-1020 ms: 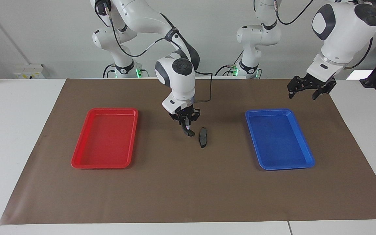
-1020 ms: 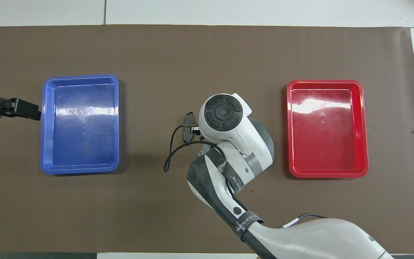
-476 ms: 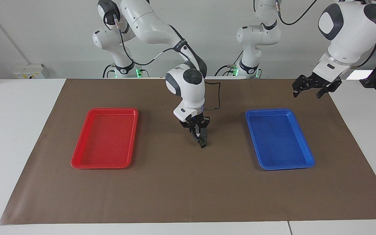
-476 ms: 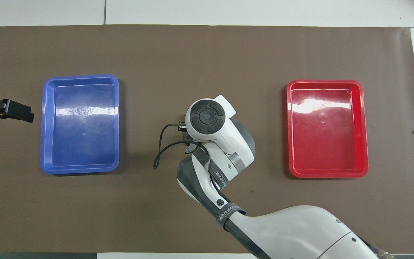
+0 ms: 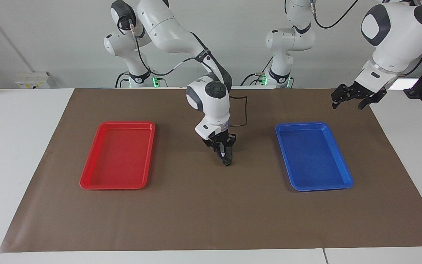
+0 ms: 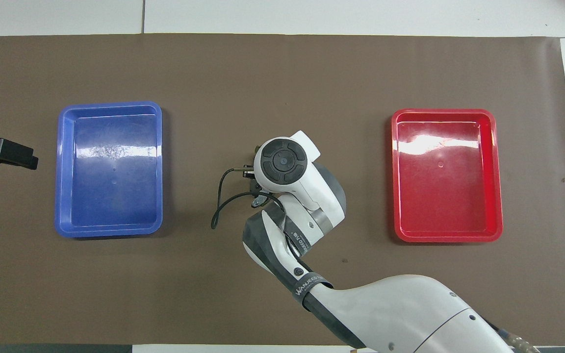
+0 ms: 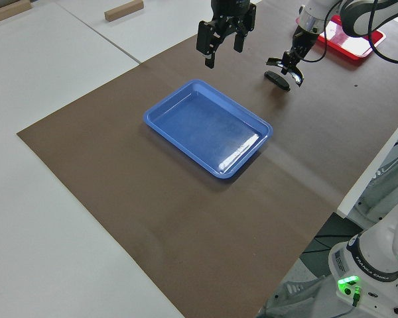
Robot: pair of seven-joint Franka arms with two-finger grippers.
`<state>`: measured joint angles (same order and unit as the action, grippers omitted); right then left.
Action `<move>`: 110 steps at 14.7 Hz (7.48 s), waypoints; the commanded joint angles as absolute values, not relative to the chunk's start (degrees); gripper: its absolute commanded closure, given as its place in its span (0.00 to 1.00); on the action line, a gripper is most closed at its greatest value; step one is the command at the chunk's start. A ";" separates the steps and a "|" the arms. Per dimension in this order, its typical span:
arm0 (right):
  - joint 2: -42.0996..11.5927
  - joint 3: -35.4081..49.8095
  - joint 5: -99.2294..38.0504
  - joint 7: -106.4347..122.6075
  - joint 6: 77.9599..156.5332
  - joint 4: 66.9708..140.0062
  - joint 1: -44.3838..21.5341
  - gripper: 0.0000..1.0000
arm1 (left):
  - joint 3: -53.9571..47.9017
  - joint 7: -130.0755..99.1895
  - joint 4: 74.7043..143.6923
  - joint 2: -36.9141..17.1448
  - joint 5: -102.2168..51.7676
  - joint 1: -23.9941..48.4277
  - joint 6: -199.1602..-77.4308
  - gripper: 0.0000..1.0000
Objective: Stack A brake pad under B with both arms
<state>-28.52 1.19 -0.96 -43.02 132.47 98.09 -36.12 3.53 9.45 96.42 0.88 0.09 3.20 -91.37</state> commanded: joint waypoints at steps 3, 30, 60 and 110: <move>-27.95 1.14 -0.88 -43.77 134.91 99.67 -36.30 1.00 | 3.16 10.81 96.06 0.79 0.00 2.46 -90.44 0.00; -27.77 1.14 -1.05 -43.42 137.81 101.34 -37.27 0.87 | 3.08 10.63 96.15 0.79 0.00 2.46 -90.97 0.00; -2.73 0.62 3.60 -18.66 108.56 99.40 -5.20 0.00 | 3.08 10.63 96.15 0.79 0.00 2.46 -90.97 0.00; 1.85 0.09 1.32 -3.34 83.32 87.89 0.62 0.00 | 3.08 10.63 96.15 0.79 0.00 2.46 -90.97 0.00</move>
<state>2.18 -0.30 1.44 -4.62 83.79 88.43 0.09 3.44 9.91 96.42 0.88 0.09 3.06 -91.36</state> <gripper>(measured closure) 0.000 0.000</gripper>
